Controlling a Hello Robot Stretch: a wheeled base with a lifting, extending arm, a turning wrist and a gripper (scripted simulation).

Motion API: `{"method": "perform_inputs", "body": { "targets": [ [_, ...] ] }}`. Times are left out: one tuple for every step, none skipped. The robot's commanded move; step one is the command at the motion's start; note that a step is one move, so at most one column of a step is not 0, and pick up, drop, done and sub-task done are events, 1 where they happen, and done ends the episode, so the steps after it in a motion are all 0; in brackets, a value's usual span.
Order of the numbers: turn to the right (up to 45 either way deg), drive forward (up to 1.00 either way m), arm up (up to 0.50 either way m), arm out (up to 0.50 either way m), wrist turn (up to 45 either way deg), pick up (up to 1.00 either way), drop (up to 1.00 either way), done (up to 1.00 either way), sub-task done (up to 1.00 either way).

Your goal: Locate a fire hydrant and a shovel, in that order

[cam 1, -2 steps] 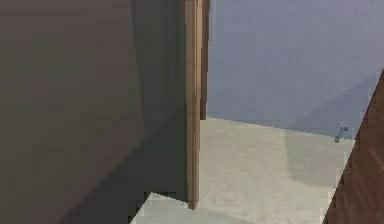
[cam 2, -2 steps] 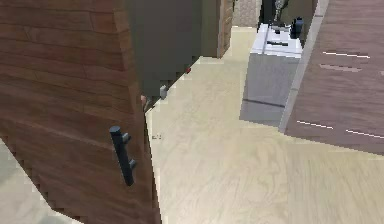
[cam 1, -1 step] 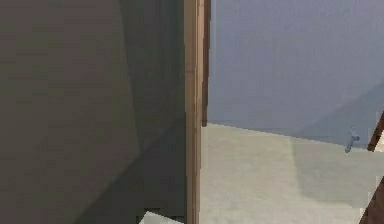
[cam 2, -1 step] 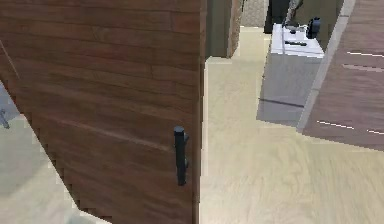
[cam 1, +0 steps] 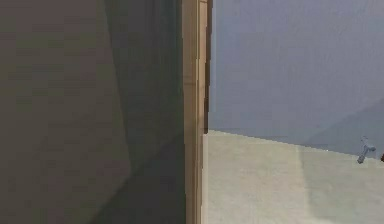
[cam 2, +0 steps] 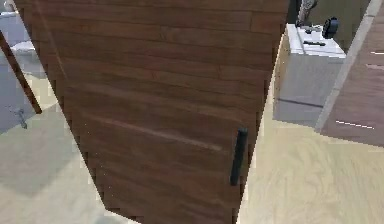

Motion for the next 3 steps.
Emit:
{"method": "perform_inputs", "body": {
  "targets": [
    [27.0, 0.0, 0.0, 0.0, 0.0, 0.0, 0.0, 0.0, 0.0],
    [0.0, 1.0, 0.0, 0.0, 0.0, 0.0, 0.0, 0.0, 0.0],
    [27.0, 0.0, 0.0, 0.0, 0.0, 0.0, 0.0, 0.0, 0.0]
  ]
}}
